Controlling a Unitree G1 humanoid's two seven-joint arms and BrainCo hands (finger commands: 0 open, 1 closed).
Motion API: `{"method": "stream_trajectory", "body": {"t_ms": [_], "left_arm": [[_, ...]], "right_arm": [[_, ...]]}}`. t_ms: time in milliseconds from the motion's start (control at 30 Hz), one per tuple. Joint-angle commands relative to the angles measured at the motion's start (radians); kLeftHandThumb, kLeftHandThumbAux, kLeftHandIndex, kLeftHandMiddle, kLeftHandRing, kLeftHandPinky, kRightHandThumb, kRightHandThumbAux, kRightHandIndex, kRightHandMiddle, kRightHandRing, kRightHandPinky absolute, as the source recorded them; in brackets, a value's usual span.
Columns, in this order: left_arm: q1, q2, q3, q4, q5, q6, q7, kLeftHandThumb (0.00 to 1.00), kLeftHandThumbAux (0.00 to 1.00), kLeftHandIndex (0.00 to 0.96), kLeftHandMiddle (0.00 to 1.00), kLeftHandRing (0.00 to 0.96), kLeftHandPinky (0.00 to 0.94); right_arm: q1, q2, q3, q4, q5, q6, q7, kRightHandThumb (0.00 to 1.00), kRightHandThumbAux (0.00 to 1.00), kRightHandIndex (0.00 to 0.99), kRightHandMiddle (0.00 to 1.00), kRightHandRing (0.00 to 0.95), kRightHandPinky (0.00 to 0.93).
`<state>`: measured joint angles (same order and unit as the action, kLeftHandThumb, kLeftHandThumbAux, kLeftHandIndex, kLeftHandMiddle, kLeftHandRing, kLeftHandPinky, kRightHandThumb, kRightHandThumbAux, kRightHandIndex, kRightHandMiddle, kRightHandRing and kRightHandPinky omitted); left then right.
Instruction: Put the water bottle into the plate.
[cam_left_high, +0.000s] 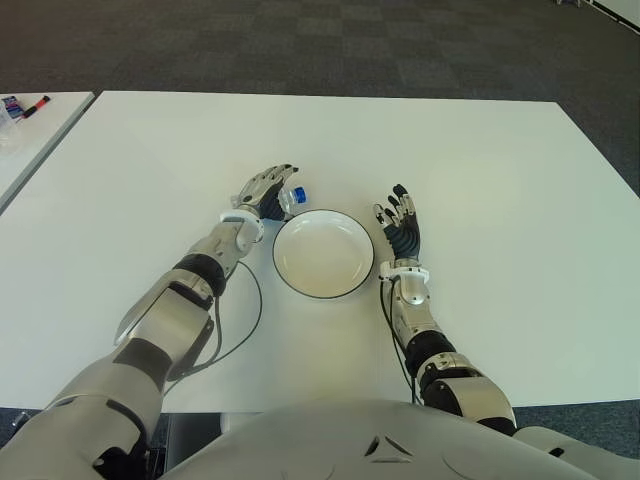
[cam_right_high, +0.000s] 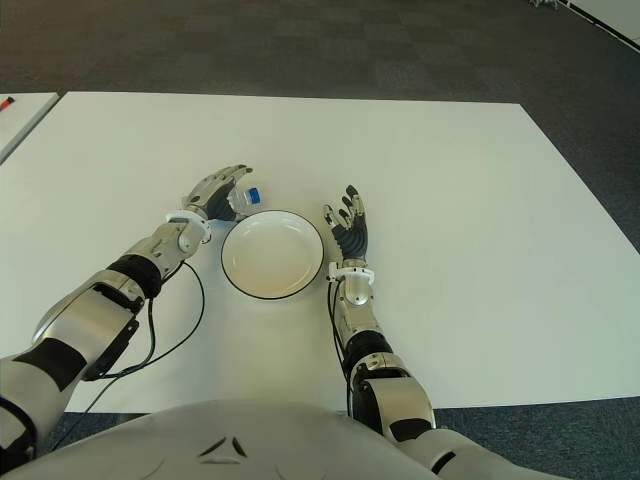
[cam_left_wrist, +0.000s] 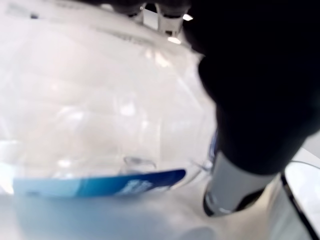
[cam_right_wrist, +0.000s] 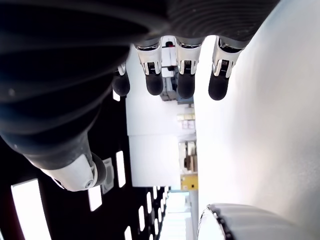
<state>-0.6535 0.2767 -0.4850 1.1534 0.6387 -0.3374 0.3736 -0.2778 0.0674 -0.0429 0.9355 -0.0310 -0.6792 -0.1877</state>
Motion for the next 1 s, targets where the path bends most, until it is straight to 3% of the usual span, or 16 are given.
{"method": "stream_trajectory", "body": {"t_ms": [33,433,1000], "left_arm": [[0.013,0.000,0.005,0.002,-0.001,0.006,0.014,0.000,0.877,0.000,0.000,0.000,0.000],[0.017,0.000,0.019,-0.002,-0.008,0.019,0.030,0.000,0.866,0.000,0.000,0.000,0.000],[0.024,0.008,0.063,-0.011,-0.033,0.119,-0.006,0.000,0.827,0.000,0.000,0.000,0.000]], "right_arm": [[0.056,0.032,-0.006,0.053,0.010,0.058,0.004,0.032,0.654,0.053,0.072,0.079,0.128],[0.057,0.032,-0.006,0.054,0.006,0.050,0.003,0.035,0.650,0.051,0.073,0.082,0.130],[0.055,0.034,-0.008,0.059,0.006,0.041,0.003,0.024,0.657,0.056,0.080,0.090,0.134]]}}
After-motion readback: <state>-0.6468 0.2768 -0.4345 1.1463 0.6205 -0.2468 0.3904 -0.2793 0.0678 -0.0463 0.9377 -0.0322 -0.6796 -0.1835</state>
